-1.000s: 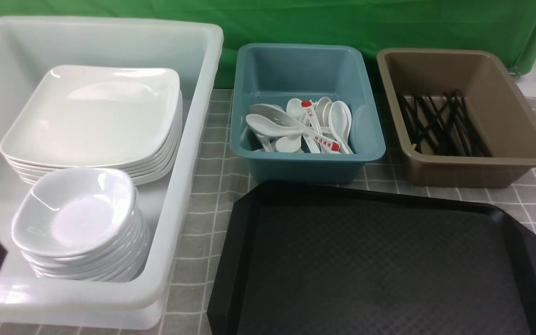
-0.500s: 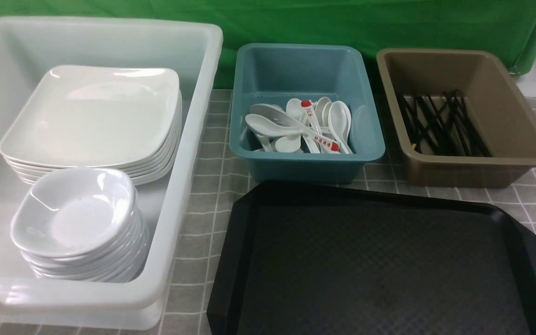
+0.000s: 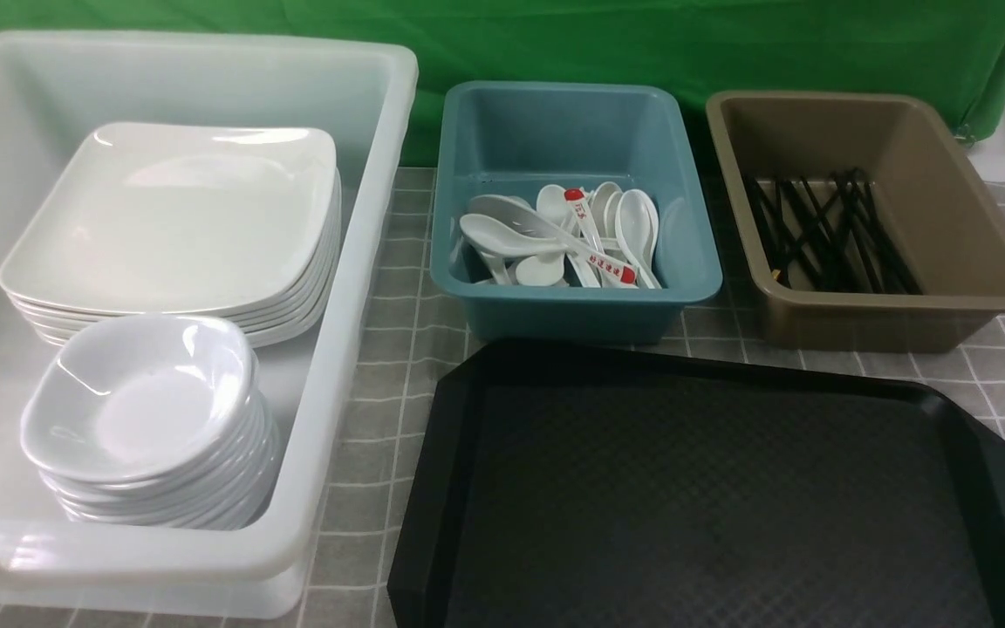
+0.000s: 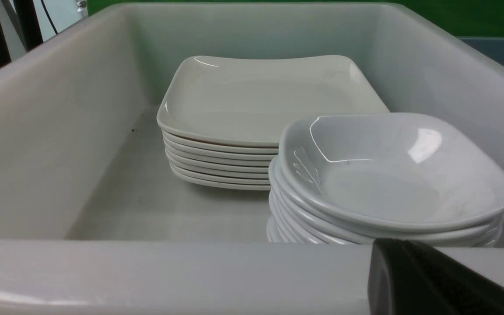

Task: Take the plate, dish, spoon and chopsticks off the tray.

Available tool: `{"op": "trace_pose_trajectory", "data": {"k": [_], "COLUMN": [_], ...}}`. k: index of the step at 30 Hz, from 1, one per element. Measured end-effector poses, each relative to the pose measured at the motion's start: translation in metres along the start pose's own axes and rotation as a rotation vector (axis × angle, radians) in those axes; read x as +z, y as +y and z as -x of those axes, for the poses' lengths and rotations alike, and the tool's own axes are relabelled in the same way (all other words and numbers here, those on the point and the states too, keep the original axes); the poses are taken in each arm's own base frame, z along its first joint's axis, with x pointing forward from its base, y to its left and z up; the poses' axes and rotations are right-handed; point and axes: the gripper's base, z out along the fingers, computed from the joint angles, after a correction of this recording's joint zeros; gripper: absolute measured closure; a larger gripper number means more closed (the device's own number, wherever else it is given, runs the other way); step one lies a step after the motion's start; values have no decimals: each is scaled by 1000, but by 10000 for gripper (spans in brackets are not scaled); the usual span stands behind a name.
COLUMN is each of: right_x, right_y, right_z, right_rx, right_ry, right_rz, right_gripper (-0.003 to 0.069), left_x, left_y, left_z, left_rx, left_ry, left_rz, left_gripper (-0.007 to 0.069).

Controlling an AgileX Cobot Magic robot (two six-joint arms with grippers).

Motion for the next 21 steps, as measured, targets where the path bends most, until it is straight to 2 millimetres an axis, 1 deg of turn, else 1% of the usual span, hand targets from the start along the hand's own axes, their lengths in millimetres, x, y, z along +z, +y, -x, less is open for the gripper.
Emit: {"op": "trace_pose_trajectory", "data": {"k": [16,21], "right_x": [0,1], "right_y": [1,3], "right_z": [1,-2], "right_rx": [-2,-37], "right_ry": [-17,-25], "right_rz": [10,31], "right_gripper": [436,427], "left_x": [0,0], "left_y": [0,0], "left_z": [0,0], "left_rx": [8,9], "left_ry": [0,0], "left_rz": [2,2], "left_gripper": [622,622]}}
